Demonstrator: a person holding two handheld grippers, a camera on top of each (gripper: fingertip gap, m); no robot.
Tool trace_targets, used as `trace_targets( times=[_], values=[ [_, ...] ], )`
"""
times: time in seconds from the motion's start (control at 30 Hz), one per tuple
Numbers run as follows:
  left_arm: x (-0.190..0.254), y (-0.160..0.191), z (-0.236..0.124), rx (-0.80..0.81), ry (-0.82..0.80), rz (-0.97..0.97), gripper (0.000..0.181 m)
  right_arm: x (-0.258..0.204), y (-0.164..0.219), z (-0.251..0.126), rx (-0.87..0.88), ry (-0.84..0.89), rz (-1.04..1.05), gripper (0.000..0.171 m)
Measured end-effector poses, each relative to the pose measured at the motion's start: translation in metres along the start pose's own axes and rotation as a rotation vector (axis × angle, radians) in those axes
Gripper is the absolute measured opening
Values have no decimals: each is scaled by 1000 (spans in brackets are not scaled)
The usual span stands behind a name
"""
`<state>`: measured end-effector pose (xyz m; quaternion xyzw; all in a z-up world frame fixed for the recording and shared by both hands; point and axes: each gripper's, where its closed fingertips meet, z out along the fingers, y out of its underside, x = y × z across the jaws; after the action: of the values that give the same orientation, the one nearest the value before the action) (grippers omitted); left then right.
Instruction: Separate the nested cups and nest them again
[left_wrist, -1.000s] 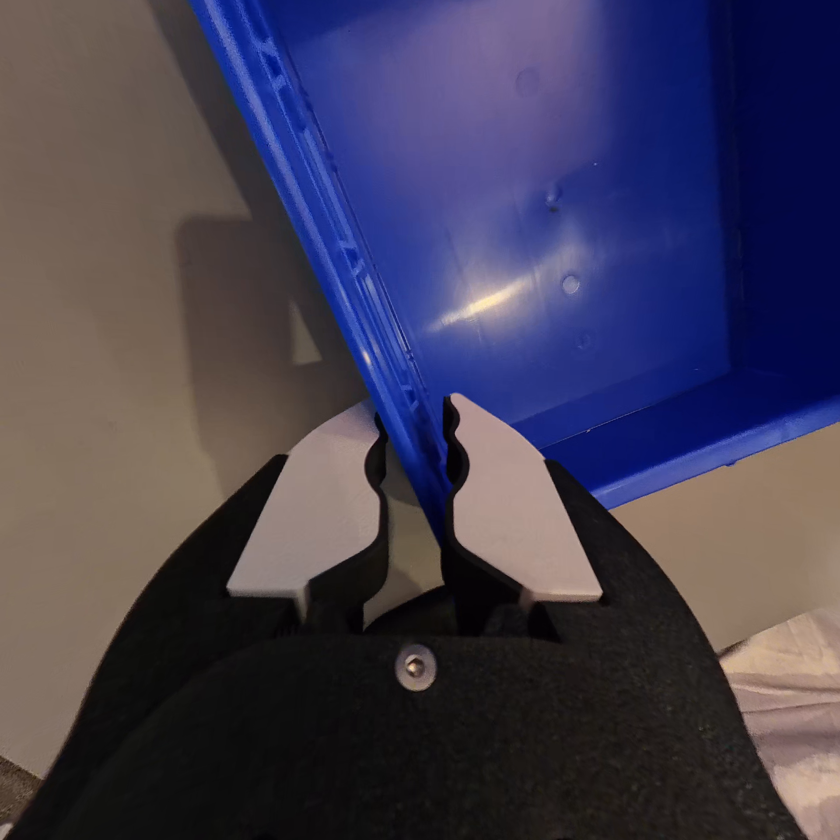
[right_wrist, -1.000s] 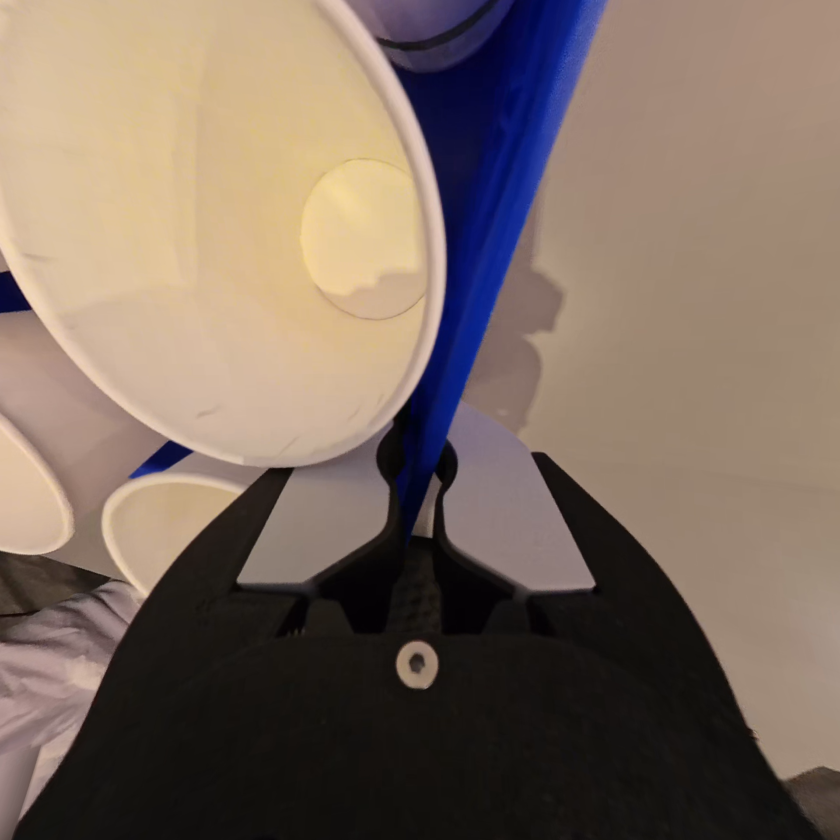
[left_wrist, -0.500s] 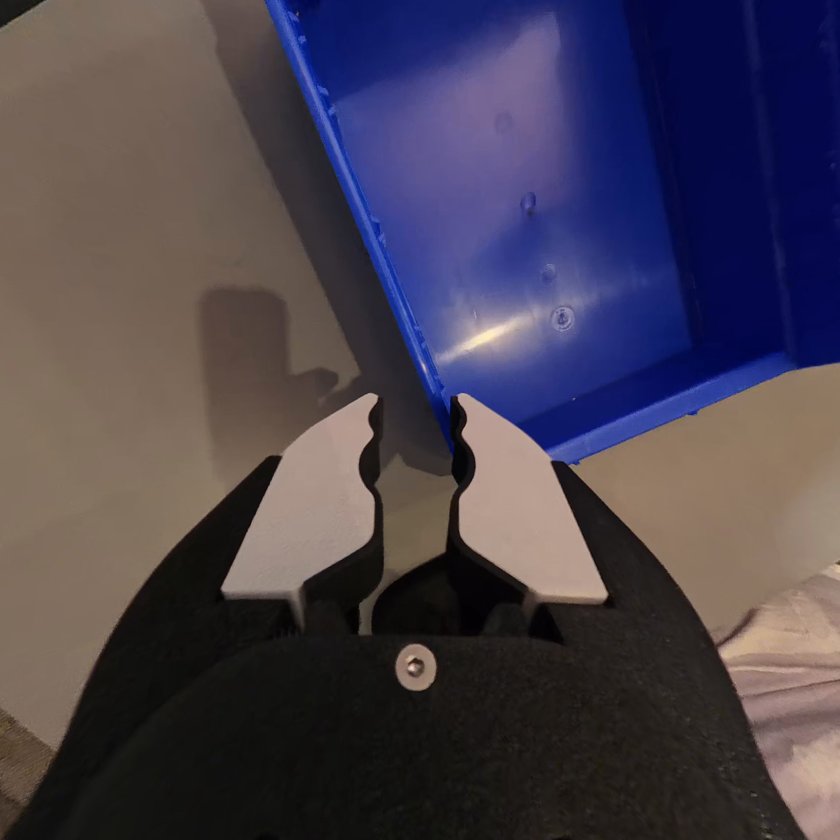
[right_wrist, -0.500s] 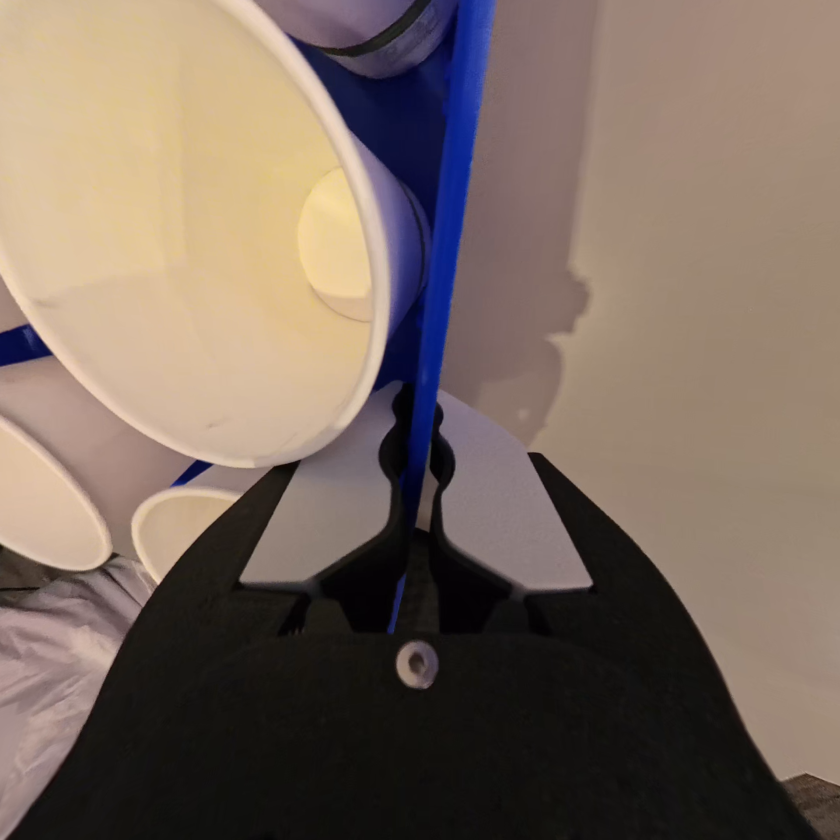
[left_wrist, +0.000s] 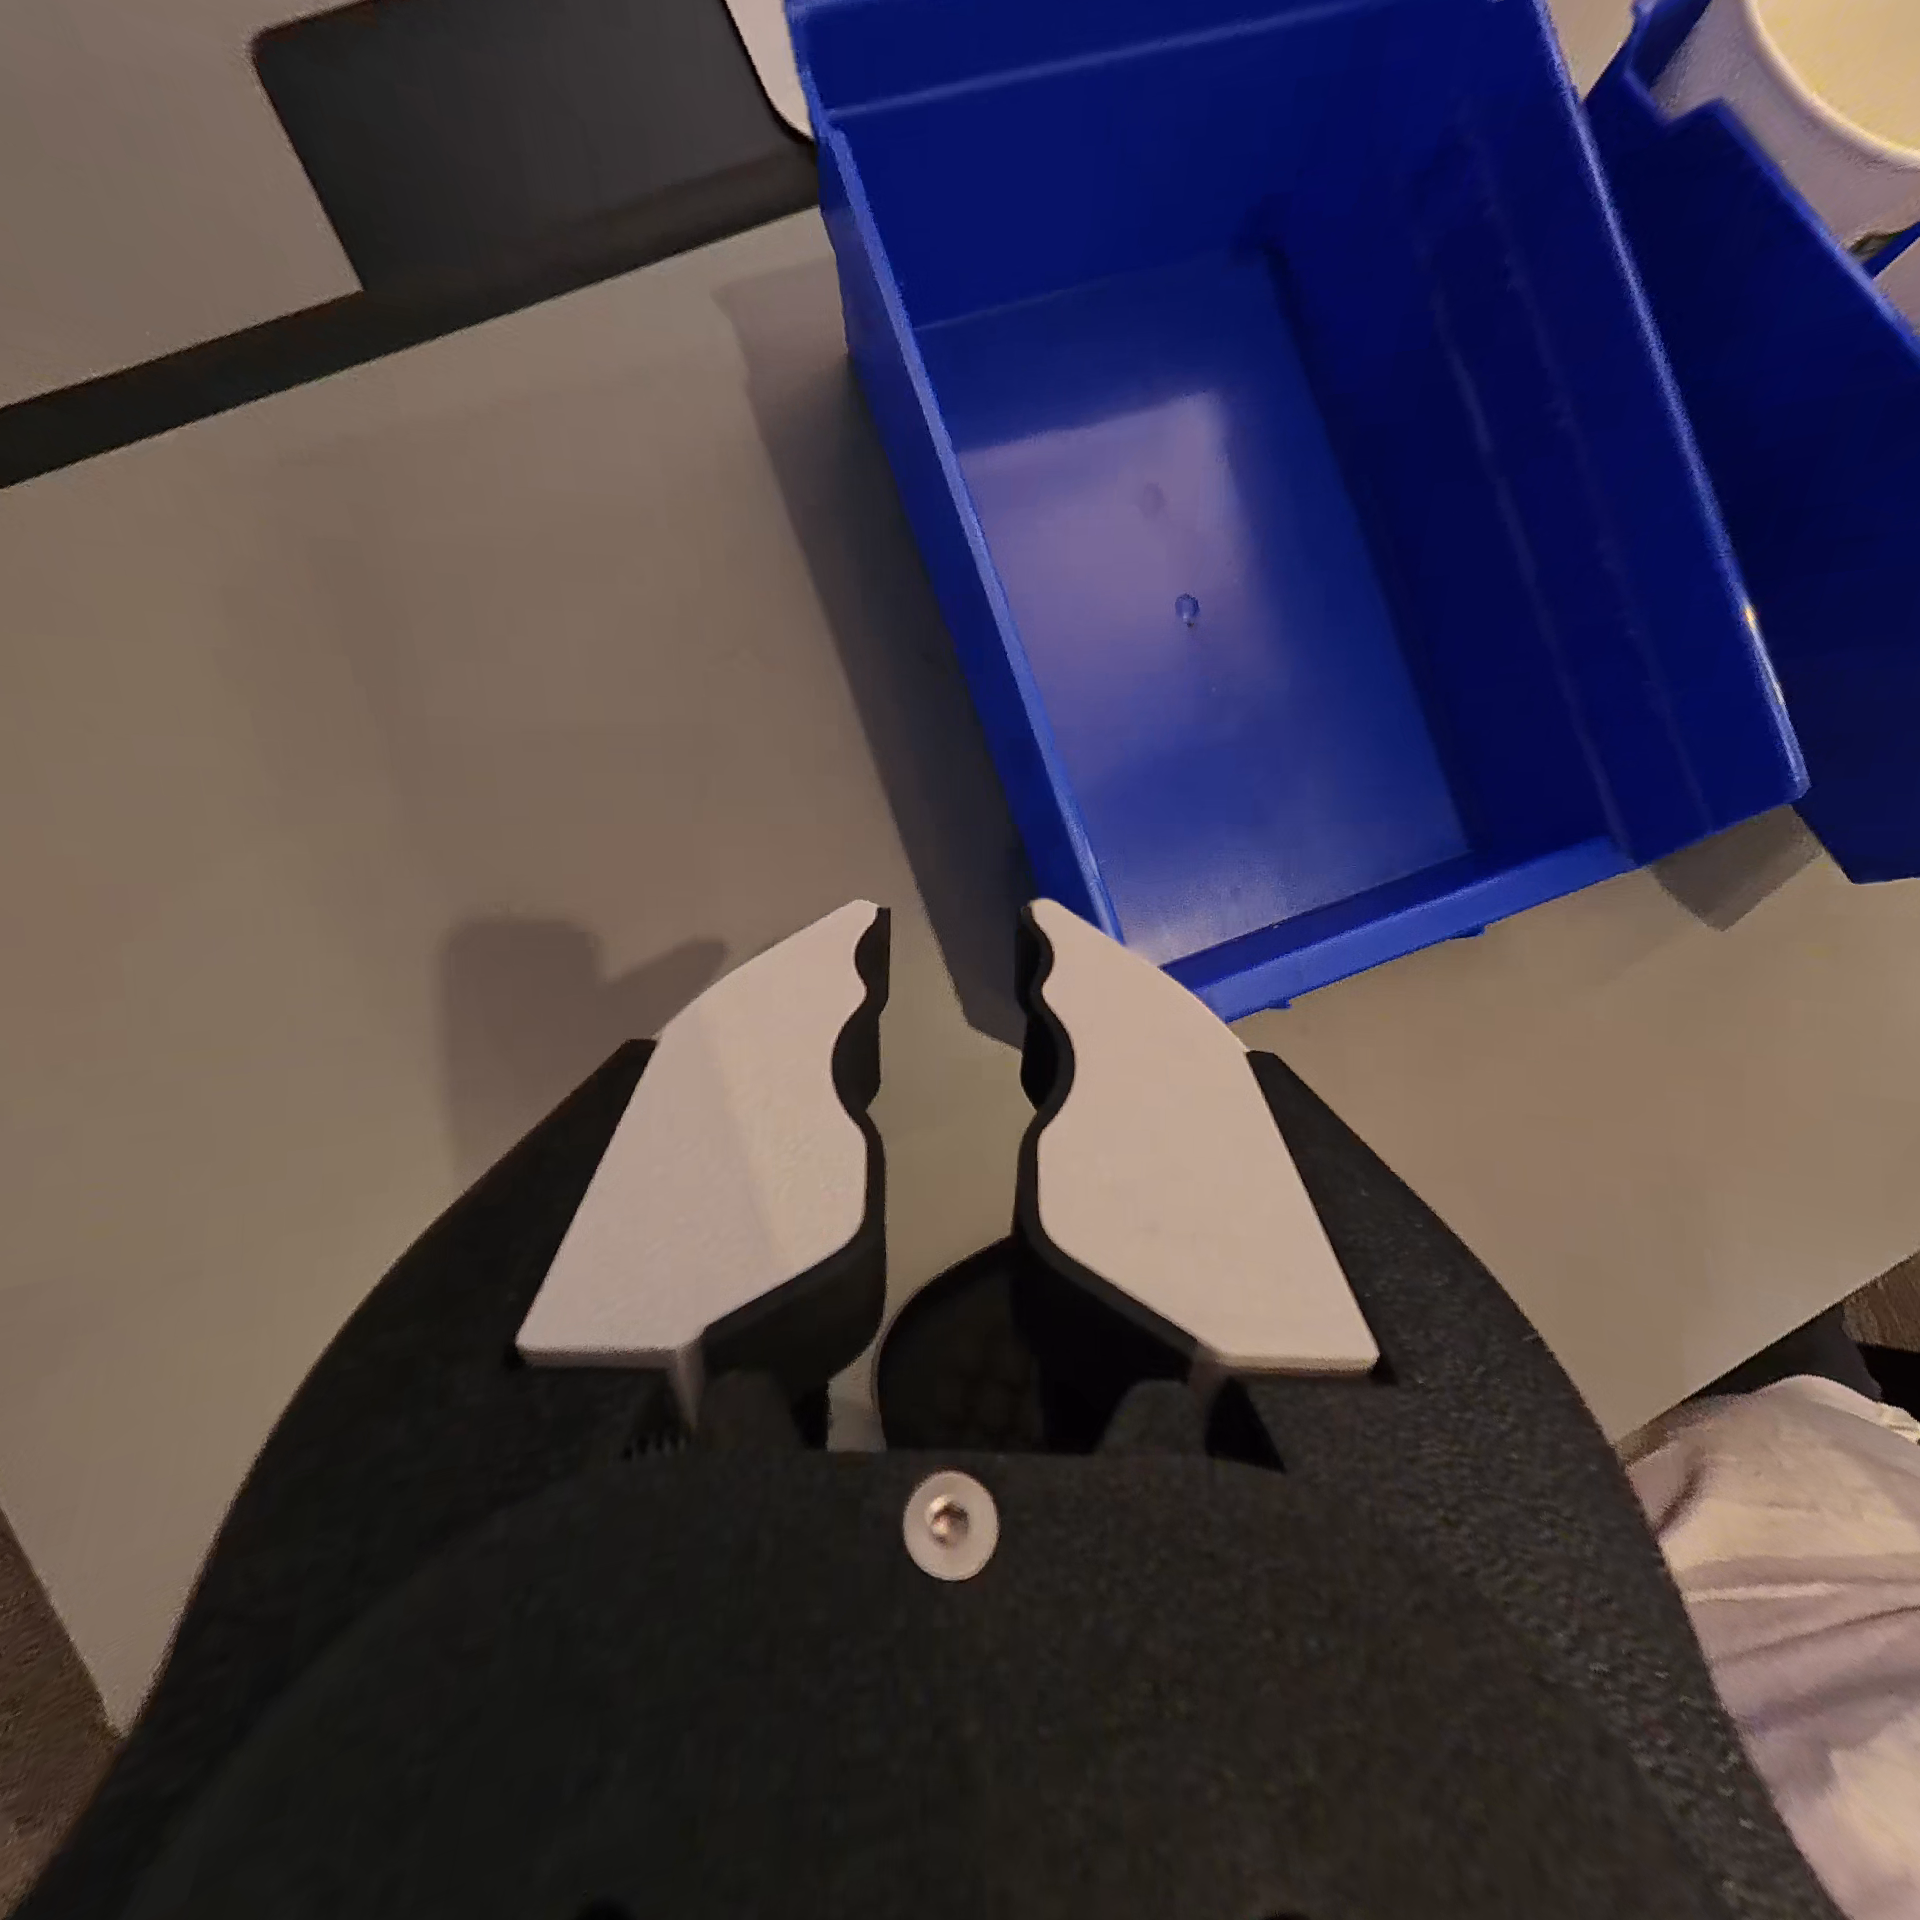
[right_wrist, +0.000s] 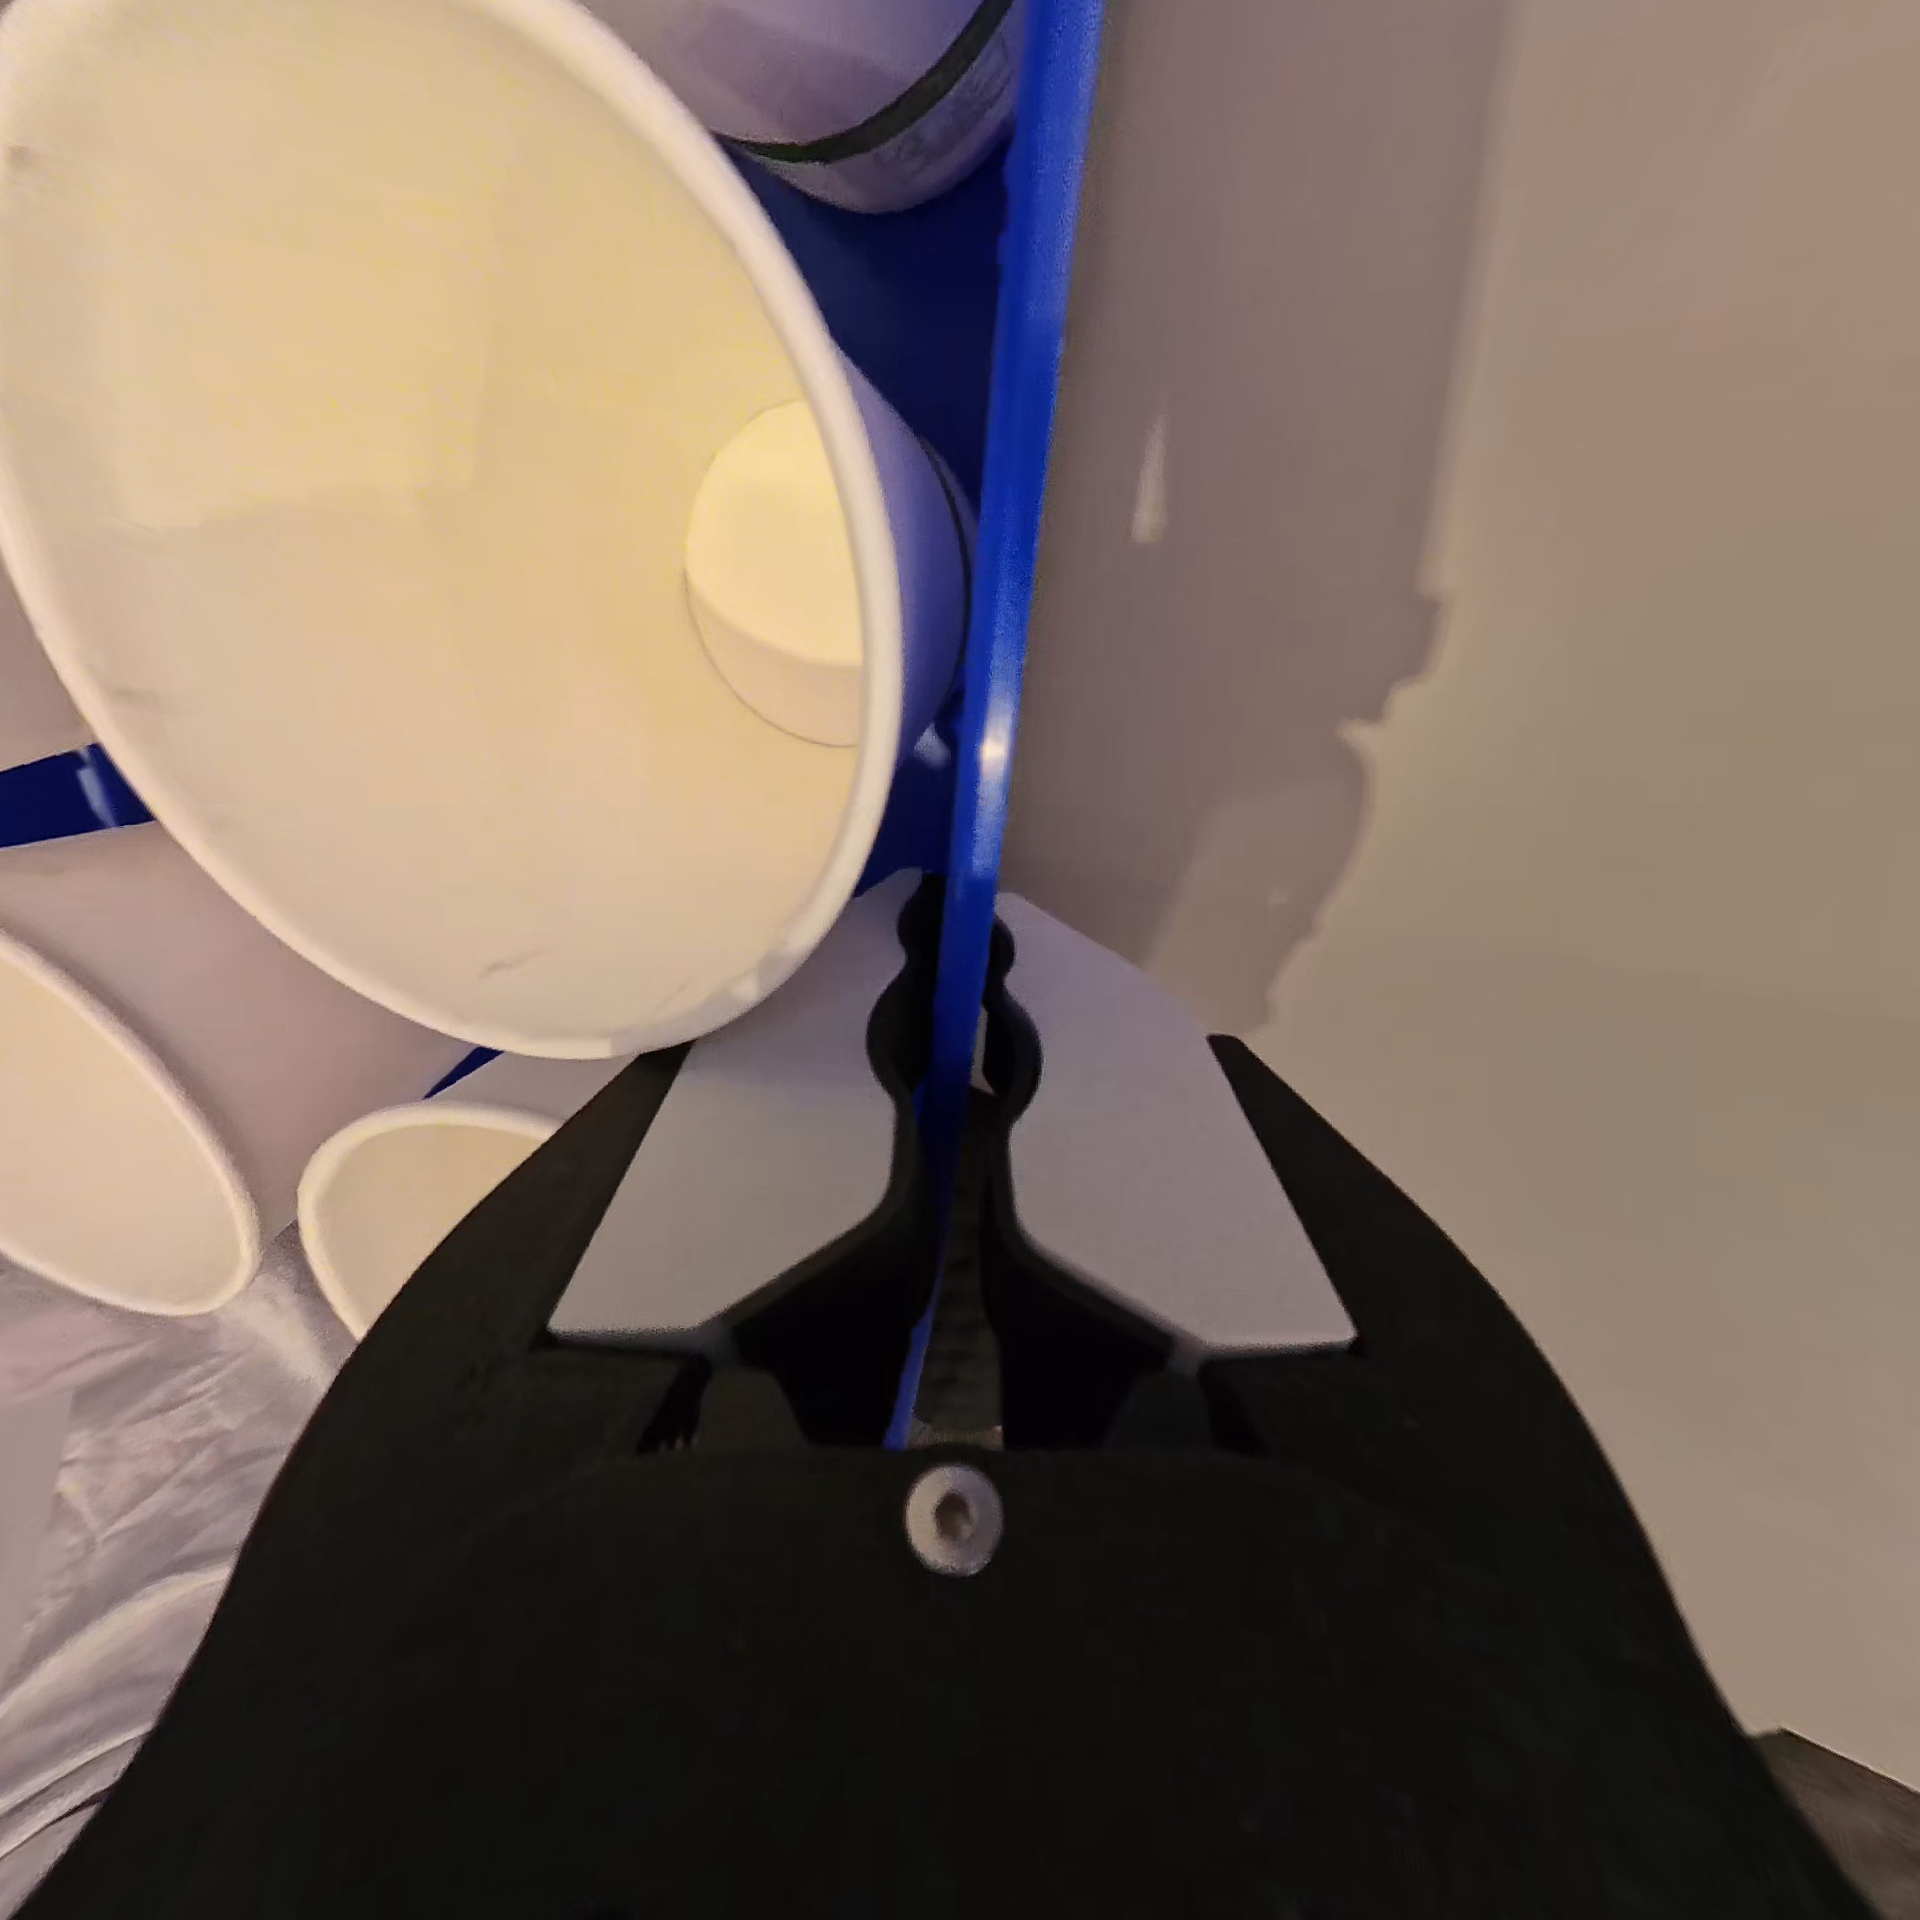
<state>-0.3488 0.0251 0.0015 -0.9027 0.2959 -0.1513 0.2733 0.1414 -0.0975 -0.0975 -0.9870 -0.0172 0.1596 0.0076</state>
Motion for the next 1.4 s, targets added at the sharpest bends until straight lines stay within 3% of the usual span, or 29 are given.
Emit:
trace_targets(
  times=[0.4,0.7,0.93,1.4],
  values=[
    [-21,9,-14,30,-24,-63,22,-9,-3,-44,33,45,-11,4],
    [-44,24,-44,92,-82,-131,21,-66,-36,-101,33,102,-99,4],
    [-74,48,-85,198,-144,-251,20,-166,-85,-95,-8,65,-260,4],
    [-114,102,-167,466,-250,-467,16,-451,-171,15,-117,-178,-691,5]
  ],
)
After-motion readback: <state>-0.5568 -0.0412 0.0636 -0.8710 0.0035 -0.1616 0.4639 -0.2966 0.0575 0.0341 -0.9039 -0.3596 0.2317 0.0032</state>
